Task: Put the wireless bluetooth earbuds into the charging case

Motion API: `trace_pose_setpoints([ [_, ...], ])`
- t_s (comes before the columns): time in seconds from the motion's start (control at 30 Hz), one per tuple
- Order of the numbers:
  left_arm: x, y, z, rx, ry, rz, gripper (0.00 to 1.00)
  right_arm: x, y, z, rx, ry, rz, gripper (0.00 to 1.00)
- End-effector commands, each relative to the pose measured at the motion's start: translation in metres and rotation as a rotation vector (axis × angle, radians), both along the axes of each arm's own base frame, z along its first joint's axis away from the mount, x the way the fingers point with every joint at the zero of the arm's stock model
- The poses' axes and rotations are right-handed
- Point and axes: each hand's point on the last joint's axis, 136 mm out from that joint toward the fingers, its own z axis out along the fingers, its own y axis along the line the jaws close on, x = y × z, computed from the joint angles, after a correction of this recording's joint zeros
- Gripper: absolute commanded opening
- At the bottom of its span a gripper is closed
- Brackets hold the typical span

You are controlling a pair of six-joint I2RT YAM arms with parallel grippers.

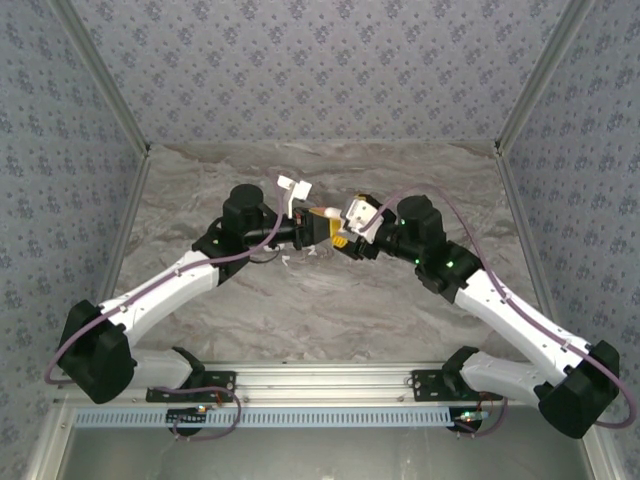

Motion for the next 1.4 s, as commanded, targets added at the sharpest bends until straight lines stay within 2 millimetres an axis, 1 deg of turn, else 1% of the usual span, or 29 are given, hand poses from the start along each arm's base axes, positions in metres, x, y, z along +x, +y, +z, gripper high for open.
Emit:
trace_pose_setpoints([
  [0.0,-0.007,0.002,0.026,-0.039,-0.126,-0.005,0.15,-0.015,-0.008,0.01,0.071,0.11,0.059,0.86],
  [0.03,-0.008,0.003,0.027,-0.037,-0.154,0.001,0.13,-0.019,-0.012,0.013,0.105,0.139,0.078,0.95],
  [0.07,-0.01,0.004,0.028,-0.035,-0.186,0.002,0.11,-0.023,-0.015,0.017,0.144,0.168,0.095,1.0],
  [0.17,-0.016,0.004,0.028,-0.018,-0.297,0.006,0.08,-0.029,-0.022,0.028,0.251,0.247,0.137,1.0],
  [0.27,-0.022,0.005,0.027,-0.007,-0.404,0.007,0.05,-0.031,-0.022,0.034,0.306,0.331,0.175,1.0],
  [0.37,-0.026,0.007,0.026,-0.007,-0.477,0.006,0.03,-0.025,-0.021,0.034,0.327,0.38,0.153,1.0],
  [0.5,-0.028,0.008,0.026,0.0,-0.514,0.0,0.02,-0.021,-0.023,0.034,0.327,0.382,0.131,1.0],
  [0.6,-0.029,0.007,0.025,0.006,-0.519,-0.01,0.02,-0.017,-0.023,0.034,0.33,0.387,0.117,0.96],
  [0.7,-0.03,0.007,0.023,0.008,-0.518,-0.016,0.02,-0.01,-0.024,0.031,0.324,0.399,0.087,0.88],
  [0.8,-0.031,0.006,0.021,0.011,-0.517,-0.024,0.01,-0.005,-0.025,0.028,0.318,0.416,0.065,0.84],
  [1.0,-0.031,0.005,0.022,0.01,-0.518,-0.031,0.0,0.007,-0.026,0.024,0.301,0.427,0.027,0.81],
  [1.23,-0.032,0.005,0.024,0.003,-0.524,-0.032,0.0,0.019,-0.024,0.018,0.295,0.445,0.0,0.81],
  [1.37,-0.032,0.004,0.024,0.003,-0.522,-0.033,0.0,0.027,-0.025,0.018,0.306,0.451,-0.018,0.81],
])
